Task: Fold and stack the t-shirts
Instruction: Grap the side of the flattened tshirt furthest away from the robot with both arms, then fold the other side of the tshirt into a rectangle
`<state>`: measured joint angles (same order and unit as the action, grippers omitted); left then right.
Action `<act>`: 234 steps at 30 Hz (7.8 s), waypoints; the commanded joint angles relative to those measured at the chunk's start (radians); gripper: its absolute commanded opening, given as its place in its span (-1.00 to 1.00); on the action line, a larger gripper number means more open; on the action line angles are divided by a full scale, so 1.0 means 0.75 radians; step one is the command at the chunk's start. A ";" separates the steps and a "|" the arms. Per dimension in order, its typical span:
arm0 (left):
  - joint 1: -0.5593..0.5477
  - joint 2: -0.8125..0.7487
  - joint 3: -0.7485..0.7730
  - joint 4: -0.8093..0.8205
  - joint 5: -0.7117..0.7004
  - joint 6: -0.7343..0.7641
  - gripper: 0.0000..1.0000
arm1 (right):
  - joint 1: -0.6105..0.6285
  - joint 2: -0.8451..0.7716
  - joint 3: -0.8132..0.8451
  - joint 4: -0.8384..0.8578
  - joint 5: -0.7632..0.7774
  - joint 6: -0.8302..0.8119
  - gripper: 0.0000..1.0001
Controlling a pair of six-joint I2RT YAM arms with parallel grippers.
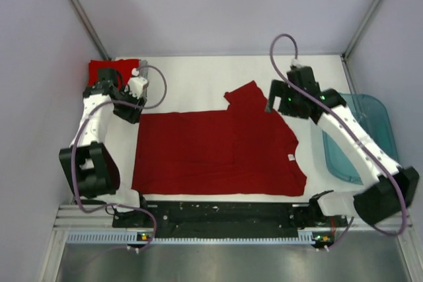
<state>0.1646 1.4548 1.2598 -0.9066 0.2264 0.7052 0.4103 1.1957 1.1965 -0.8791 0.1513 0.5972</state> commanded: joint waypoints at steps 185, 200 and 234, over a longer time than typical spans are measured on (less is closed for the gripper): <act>-1.355 0.893 0.558 0.503 0.246 -0.556 -0.10 | -0.046 -0.079 -0.734 0.244 -0.009 0.159 -0.41; -1.398 0.920 0.552 0.513 0.218 -0.531 -0.16 | -0.019 -0.028 -0.761 0.276 -0.030 0.187 -0.62; -1.306 0.556 0.229 0.654 0.074 -0.721 -1.00 | -0.040 -0.189 -0.701 0.697 0.042 -0.158 -1.00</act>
<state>-0.8581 1.9083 1.4937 -0.4957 0.3038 0.2417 0.3794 1.0409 0.6510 -0.5480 0.1696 0.5648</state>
